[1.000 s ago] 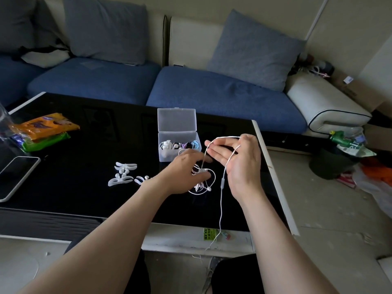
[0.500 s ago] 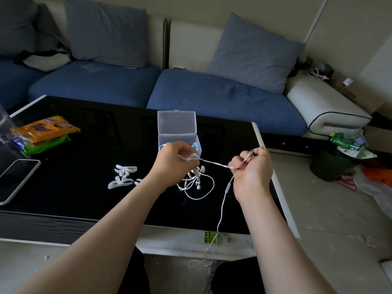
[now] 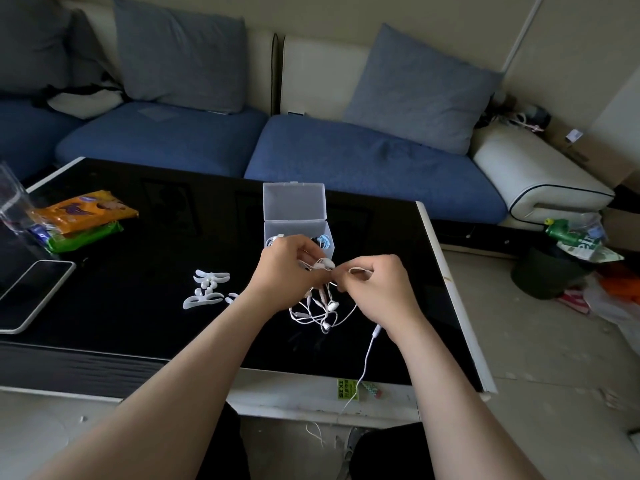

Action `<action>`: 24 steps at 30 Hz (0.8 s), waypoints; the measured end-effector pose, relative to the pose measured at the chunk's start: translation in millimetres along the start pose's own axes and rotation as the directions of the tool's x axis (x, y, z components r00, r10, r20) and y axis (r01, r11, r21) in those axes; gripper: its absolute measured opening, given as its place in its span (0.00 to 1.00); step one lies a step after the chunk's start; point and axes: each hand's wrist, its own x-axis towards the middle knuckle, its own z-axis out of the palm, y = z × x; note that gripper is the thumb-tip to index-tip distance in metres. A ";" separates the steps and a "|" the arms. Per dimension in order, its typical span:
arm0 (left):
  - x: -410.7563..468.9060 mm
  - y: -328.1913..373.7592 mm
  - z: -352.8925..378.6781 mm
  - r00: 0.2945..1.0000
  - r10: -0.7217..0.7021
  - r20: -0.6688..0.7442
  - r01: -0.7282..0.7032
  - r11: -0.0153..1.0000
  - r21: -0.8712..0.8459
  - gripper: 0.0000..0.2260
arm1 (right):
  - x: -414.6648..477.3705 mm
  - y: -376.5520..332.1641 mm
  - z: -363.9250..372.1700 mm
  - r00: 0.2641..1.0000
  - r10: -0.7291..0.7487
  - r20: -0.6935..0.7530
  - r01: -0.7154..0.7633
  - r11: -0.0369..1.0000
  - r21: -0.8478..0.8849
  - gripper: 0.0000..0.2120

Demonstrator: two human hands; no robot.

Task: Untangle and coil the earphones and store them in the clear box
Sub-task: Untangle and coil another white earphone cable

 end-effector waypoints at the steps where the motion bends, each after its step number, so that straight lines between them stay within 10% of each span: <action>1: -0.1 0.5 -0.5 1.000 -0.011 0.003 0.011 1.000 -0.021 0.12 | 1.1 2.2 0.4 1.000 -0.021 -0.003 0.021 1.000 -0.020 0.06; 8: -1.9 10.3 -3.8 0.964 -0.132 0.232 0.214 0.902 -0.376 0.09 | 7.6 10.7 7.6 0.969 -0.215 -0.118 0.207 0.975 -0.075 0.03; 24: -2.2 7.7 -5.0 0.964 -0.038 0.265 0.119 0.947 -0.297 0.08 | 12.1 11.8 8.2 0.993 -0.118 -0.010 0.119 0.990 0.079 0.07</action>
